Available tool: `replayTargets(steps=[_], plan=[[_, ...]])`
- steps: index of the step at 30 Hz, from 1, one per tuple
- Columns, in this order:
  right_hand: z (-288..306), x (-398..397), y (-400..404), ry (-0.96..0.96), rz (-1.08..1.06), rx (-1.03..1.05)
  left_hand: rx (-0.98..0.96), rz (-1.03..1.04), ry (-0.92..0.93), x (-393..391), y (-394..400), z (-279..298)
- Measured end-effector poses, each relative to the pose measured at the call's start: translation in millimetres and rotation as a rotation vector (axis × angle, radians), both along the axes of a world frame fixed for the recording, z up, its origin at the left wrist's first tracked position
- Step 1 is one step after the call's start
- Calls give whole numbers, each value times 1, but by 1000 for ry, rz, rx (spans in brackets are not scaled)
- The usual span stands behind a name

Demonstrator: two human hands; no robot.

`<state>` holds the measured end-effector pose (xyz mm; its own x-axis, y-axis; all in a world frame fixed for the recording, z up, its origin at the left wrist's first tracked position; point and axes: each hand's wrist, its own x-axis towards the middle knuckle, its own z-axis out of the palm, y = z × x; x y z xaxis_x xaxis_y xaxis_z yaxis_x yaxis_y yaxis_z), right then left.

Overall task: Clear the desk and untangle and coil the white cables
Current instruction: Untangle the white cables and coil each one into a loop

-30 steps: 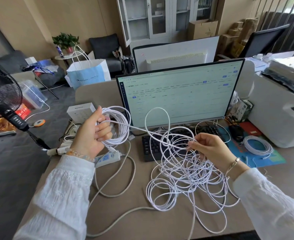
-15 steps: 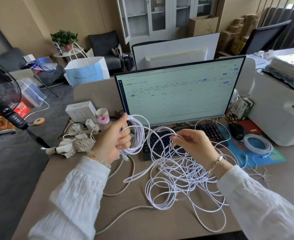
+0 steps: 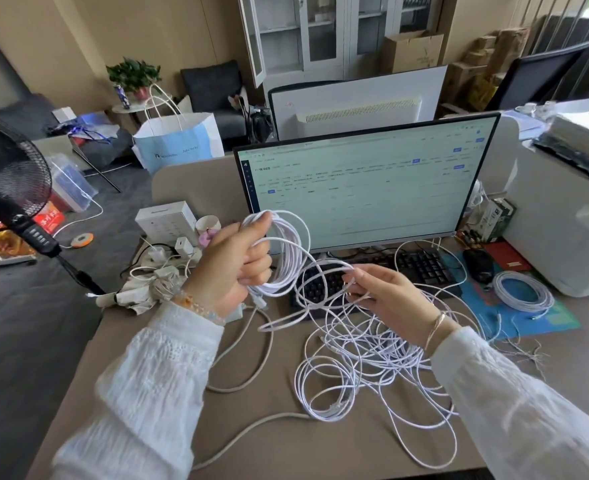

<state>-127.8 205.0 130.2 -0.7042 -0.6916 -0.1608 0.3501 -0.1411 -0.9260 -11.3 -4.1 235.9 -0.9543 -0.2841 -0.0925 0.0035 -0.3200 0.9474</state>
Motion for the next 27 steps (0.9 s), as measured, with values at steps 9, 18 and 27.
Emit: replayTargets(steps=[9, 18, 27], plan=[[-38, 2, 7, -82, 171, 49, -4, -88, -16, 0, 12, 20], [-50, 14, -17, 563, 166, 441, 32, -90, -20, -1, 8, 25], [-83, -12, 0, 405, -93, 654, 143, 121, 93, 11, -29, 31]])
